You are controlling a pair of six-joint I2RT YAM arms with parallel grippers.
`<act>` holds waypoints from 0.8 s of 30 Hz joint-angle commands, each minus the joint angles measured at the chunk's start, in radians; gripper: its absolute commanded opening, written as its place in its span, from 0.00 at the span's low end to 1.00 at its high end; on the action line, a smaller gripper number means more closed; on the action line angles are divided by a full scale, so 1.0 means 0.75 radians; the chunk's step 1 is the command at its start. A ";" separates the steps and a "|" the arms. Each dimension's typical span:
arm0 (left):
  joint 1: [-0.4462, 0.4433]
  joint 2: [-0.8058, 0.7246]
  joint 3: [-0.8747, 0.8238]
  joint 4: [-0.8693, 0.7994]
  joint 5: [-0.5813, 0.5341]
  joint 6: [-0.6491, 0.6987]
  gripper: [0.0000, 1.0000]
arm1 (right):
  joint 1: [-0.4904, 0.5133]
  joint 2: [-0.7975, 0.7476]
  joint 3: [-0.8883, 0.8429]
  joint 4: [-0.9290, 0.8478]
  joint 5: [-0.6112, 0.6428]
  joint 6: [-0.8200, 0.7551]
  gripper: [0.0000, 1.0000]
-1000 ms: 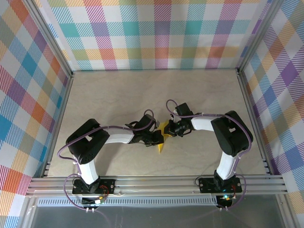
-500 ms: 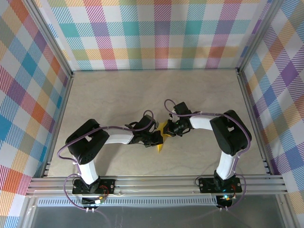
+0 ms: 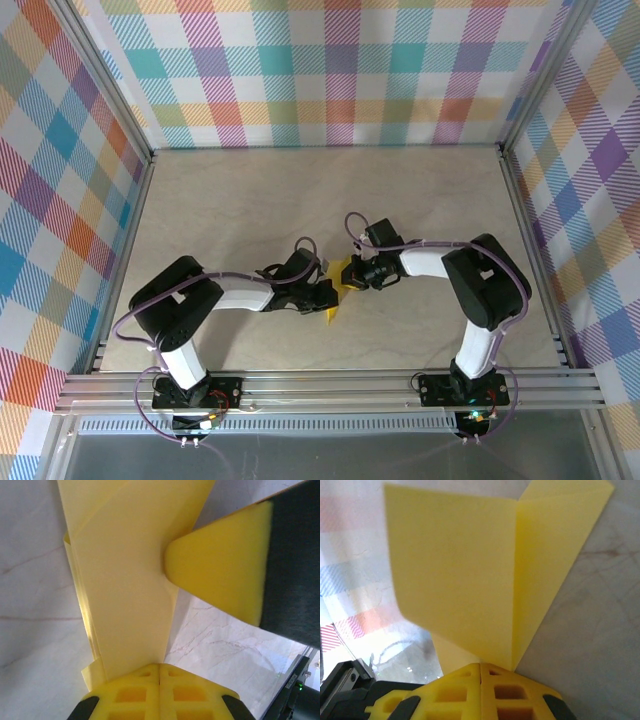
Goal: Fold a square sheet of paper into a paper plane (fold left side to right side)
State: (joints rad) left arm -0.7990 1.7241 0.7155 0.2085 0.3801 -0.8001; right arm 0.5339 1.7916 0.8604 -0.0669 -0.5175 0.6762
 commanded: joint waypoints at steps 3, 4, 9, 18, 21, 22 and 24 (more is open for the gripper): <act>-0.013 0.015 -0.115 -0.103 -0.057 -0.033 0.00 | 0.010 -0.113 -0.058 0.070 -0.025 0.013 0.02; -0.014 0.014 -0.119 -0.099 -0.057 -0.033 0.00 | 0.015 -0.118 -0.069 0.085 -0.033 0.019 0.02; -0.013 0.010 -0.128 -0.090 -0.059 -0.031 0.00 | 0.055 -0.093 -0.084 0.121 -0.029 0.024 0.02; -0.013 0.011 -0.140 -0.095 -0.069 -0.039 0.00 | 0.078 0.002 -0.066 0.168 -0.005 0.015 0.01; -0.013 0.009 -0.146 -0.101 -0.071 -0.045 0.00 | 0.074 0.009 -0.063 0.158 0.020 -0.004 0.02; -0.014 0.009 -0.148 -0.104 -0.072 -0.045 0.00 | 0.070 0.016 -0.060 0.151 0.025 -0.013 0.02; -0.014 0.009 -0.152 -0.107 -0.073 -0.045 0.00 | 0.062 0.027 -0.056 0.136 0.039 -0.030 0.02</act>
State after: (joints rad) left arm -0.7990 1.7058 0.6567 0.2913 0.3794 -0.8242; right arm 0.5888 1.7905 0.8108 0.0364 -0.5129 0.6891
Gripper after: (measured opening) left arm 0.062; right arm 0.055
